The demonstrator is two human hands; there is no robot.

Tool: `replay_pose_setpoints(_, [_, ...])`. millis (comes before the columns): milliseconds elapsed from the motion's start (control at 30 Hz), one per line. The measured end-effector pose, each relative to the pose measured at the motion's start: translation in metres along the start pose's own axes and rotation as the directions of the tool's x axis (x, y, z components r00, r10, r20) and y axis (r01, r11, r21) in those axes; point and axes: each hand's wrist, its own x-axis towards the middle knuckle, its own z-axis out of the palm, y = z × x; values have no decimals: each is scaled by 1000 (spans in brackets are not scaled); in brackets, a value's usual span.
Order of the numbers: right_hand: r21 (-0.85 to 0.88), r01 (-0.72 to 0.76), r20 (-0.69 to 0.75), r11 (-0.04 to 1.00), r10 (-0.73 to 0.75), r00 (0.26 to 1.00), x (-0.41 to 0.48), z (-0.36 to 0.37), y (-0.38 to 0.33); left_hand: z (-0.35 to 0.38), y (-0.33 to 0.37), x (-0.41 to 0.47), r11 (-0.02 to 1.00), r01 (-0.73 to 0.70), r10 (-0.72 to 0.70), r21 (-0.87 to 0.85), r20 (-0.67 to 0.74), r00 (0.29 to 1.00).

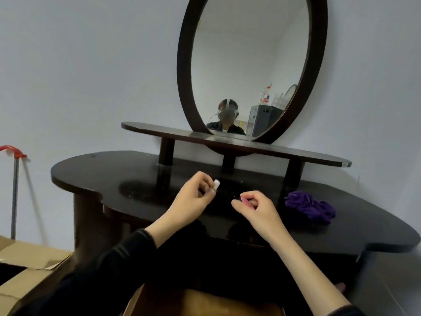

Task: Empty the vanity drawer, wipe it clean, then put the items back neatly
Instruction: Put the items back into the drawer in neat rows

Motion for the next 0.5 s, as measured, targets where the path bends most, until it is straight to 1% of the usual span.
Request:
replay_pose_setpoints(33, [83, 40, -13, 996, -39, 999, -14, 1, -5, -2, 9, -21, 987, 23, -24, -158, -3, 1000])
replay_pose_setpoints(67, [154, 87, -33, 984, -83, 996, -30, 1, -9, -4, 15, -43, 967, 23, -20, -255, 13, 1000])
replay_pose_setpoints(100, [224, 128, -44, 966, -121, 992, -46, 1, -12, -5, 17, -67, 953, 16, -3, -303, 41, 999])
replay_pose_setpoints(167, [364, 178, 4, 914, -193, 981, -80, 4, -13, -7, 16, -114, 923, 50, -15, -381, 96, 995])
replay_pose_setpoints(233, [473, 158, 99, 867, -231, 968, -110, 13, -1, -6, 4, -151, 907, 138, -90, -398, 135, 987])
replay_pose_setpoints(267, [480, 131, 152, 868, -229, 961, -121, 20, 10, -4, -6, -167, 907, 198, -155, -371, 142, 978])
replay_pose_setpoints(333, [411, 72, 229, 909, -179, 957, -143, 42, 38, 2, -31, -195, 883, 356, -319, -307, 165, 933])
replay_pose_setpoints(400, [338, -63, 303, 939, -45, 952, -158, 69, 68, 7, -60, -217, 834, 490, -453, -253, 194, 870])
replay_pose_setpoints(433, [318, -157, 356, 935, 35, 934, -164, 83, 83, 9, -73, -226, 811, 542, -504, -221, 207, 838])
replay_pose_setpoints(500, [302, -328, 457, 895, 166, 874, -170, 107, 110, 13, -96, -239, 774, 615, -583, -154, 207, 786])
